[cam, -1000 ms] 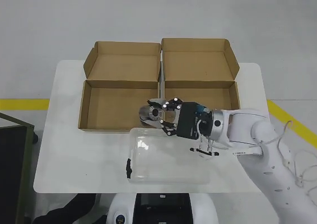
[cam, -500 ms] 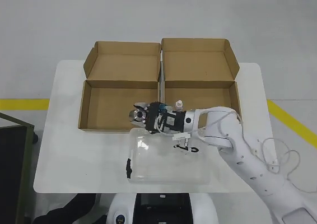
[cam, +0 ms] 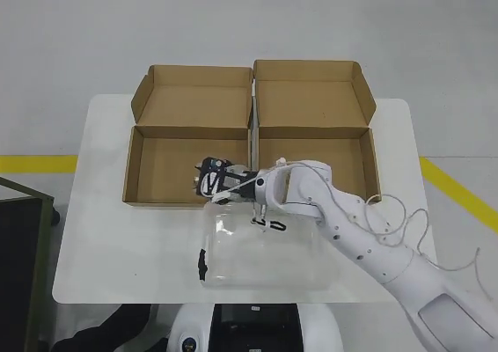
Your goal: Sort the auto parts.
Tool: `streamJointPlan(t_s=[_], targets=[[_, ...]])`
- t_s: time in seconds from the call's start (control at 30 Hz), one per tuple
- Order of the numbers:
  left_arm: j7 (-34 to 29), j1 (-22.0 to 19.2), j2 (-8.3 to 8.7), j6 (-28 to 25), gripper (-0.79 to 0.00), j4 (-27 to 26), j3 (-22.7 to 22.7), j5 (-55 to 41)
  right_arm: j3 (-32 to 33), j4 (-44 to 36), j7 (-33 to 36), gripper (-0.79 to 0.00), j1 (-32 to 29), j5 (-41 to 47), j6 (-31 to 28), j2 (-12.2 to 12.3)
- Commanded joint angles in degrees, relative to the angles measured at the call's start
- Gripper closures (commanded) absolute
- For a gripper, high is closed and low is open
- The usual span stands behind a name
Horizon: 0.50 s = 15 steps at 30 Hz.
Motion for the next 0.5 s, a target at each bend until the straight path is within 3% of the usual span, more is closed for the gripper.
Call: streamJointPlan(t_s=[0.0,0.47], targets=[[0.0,0.0,0.00,0.0,-0.785,0.0,0.0,0.0,-1.2,2.0,0.6,0.000,1.2,0.1,0.4,-0.8],[0.0,0.0,0.00,0.0,-0.785,0.0,0.0,0.0,-8.4,14.0,3.7,0.000,9.2,0.8,-0.2,-7.3]])
